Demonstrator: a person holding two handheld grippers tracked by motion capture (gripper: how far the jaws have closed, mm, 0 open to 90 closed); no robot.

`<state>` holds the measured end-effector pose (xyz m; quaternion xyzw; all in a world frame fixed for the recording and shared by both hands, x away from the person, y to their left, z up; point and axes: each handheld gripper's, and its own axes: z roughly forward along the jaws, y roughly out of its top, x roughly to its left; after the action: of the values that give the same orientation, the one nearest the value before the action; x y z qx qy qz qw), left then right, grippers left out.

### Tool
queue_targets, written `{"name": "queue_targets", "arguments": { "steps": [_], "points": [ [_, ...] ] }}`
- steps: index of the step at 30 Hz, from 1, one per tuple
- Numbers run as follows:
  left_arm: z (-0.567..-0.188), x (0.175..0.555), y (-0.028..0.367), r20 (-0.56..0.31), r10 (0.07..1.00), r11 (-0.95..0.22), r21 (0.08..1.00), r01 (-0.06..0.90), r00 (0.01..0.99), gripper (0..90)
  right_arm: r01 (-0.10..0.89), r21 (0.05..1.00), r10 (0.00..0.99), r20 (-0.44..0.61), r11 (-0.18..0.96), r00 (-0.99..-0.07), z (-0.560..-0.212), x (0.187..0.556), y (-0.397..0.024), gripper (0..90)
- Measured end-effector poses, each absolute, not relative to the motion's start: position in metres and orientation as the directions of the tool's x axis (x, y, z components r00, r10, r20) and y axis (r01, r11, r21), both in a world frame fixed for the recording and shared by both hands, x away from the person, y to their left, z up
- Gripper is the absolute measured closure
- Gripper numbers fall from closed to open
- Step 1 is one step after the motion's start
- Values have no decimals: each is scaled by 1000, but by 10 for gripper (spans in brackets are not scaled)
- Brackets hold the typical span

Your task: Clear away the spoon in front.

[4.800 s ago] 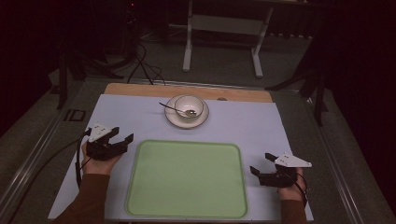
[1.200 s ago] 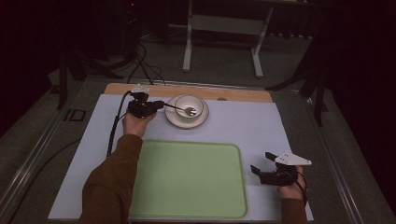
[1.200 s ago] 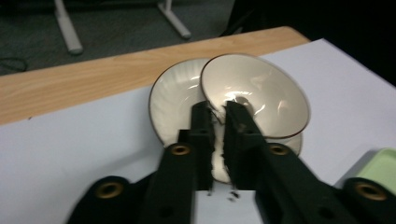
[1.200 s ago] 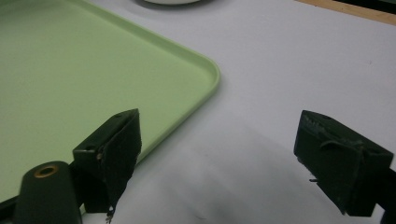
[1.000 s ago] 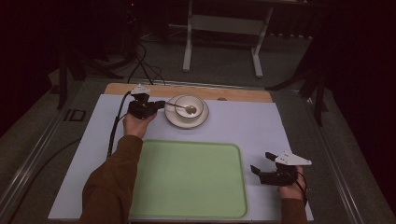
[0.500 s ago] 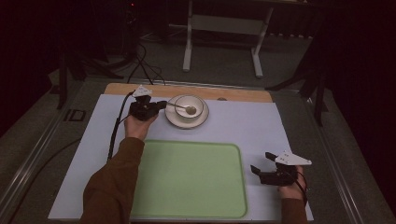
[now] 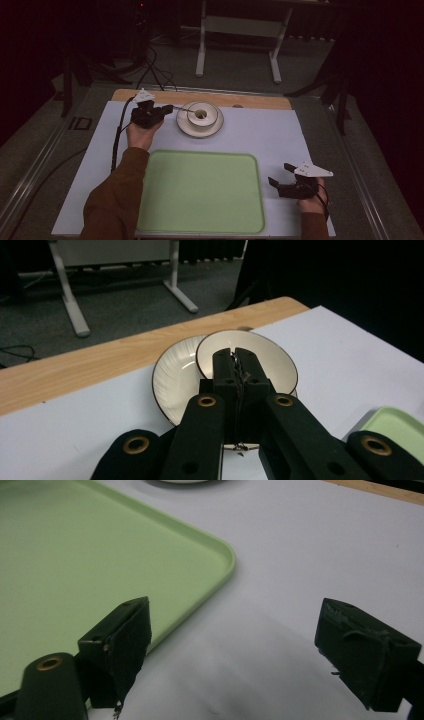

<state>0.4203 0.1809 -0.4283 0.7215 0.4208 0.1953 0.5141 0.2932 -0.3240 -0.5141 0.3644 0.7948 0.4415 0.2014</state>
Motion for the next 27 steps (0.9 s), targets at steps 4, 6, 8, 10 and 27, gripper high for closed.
{"name": "queue_targets", "arguments": {
  "steps": [4,6,8,10,27],
  "points": [
    [-423,417,187,-151,813,-111,908,403,562,896,400,849,757,1,345,-654,-514,293,-324,146],
    [-422,416,188,-147,814,-114,908,403,563,896,400,850,757,2,343,-653,-514,293,-324,147],
    [-419,413,192,-140,816,-120,908,401,561,896,401,849,757,2,344,-653,-514,293,-324,146],
    [-416,410,195,-138,816,-119,910,397,561,896,402,848,757,1,345,-653,-514,293,-324,146],
    [-404,384,227,-139,835,-97,915,391,533,895,402,848,757,2,345,-653,-514,293,-324,147]
  ]
}}
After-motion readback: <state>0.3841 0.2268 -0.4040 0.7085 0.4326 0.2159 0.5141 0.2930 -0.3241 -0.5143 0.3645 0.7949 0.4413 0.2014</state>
